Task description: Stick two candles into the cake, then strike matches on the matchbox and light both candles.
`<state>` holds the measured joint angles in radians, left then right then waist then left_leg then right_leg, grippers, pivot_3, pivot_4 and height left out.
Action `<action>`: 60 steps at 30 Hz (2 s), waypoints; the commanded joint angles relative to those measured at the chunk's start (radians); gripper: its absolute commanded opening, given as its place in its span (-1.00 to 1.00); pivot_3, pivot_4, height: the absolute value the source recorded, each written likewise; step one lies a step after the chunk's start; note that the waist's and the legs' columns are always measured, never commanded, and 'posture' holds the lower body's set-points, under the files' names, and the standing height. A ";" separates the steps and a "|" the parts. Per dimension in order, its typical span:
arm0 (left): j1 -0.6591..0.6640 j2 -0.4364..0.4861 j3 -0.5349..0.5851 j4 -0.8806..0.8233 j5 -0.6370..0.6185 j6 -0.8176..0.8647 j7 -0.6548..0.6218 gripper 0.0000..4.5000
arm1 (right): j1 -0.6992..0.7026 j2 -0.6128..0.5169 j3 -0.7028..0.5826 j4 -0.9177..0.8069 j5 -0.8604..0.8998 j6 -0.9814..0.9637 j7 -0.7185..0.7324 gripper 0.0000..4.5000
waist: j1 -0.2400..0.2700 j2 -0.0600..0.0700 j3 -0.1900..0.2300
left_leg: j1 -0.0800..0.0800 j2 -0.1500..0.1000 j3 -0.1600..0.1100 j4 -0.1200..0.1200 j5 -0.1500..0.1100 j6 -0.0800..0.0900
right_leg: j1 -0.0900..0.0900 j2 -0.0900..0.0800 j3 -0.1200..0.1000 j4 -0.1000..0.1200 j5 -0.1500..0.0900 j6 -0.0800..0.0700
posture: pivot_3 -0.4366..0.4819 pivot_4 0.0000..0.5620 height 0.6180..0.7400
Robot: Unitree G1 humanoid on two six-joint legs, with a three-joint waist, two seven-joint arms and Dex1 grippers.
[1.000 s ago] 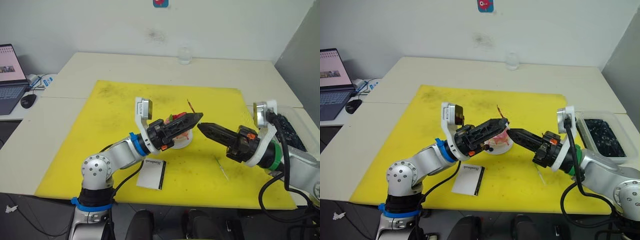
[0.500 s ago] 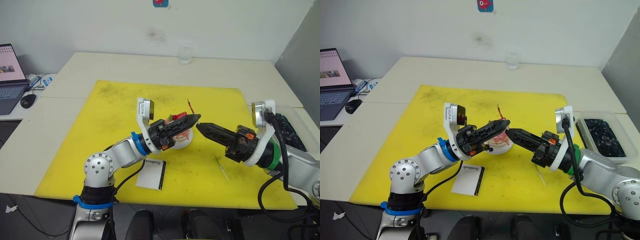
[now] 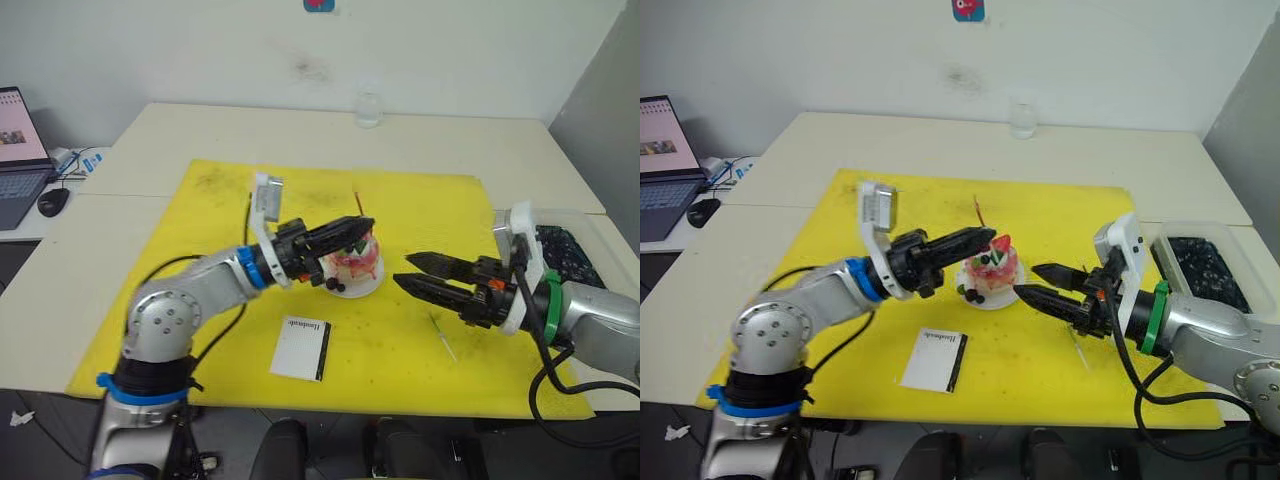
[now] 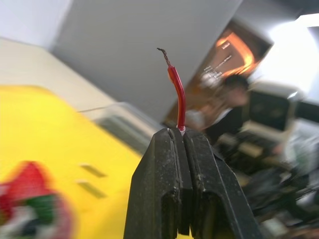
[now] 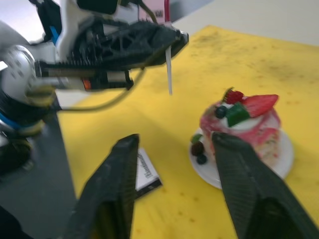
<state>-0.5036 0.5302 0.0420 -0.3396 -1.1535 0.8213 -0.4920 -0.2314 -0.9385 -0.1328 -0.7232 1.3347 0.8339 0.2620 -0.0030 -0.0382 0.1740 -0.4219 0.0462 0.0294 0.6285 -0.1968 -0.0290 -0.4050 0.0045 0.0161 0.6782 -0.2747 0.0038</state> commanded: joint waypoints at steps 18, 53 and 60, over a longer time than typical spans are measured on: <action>0.001 -0.021 -0.091 0.239 0.571 -0.412 -0.331 -1.00 | 0.023 0.093 0.114 -0.096 -0.424 -0.033 0.102 0.98 | 0.000 0.000 0.000 | -0.004 0.001 0.000 0.000 0.000 0.000 | -0.002 -0.003 -0.001 -0.002 0.000 0.001 | -0.05 -0.47 1.00; 0.099 -0.179 -0.121 0.396 0.788 -0.619 -0.358 -1.00 | 0.019 0.151 0.116 -0.141 -0.490 0.049 0.093 0.98 | 0.000 0.000 0.000 | -0.003 0.001 0.000 0.001 0.000 0.000 | -0.001 -0.003 -0.001 0.000 0.001 0.001 | -0.05 -0.47 1.00; 0.098 -0.193 -0.124 0.427 0.803 -0.643 -0.357 -1.00 | 0.060 0.124 0.093 -0.164 -0.502 0.048 0.113 0.98 | 0.000 0.000 0.000 | -0.003 0.001 0.000 0.001 0.000 0.000 | -0.001 -0.003 -0.001 0.000 0.001 0.001 | -0.05 -0.47 1.00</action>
<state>-0.4078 0.3449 -0.0655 0.0764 -0.3709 0.1824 -0.8413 -0.1723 -0.8043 -0.0094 -0.8493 0.8428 0.8908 0.3694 -0.0030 -0.0383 0.1741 -0.4249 0.0471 0.0291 0.6295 -0.1967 -0.0288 -0.4061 0.0017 0.0150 0.6782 -0.2740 0.0052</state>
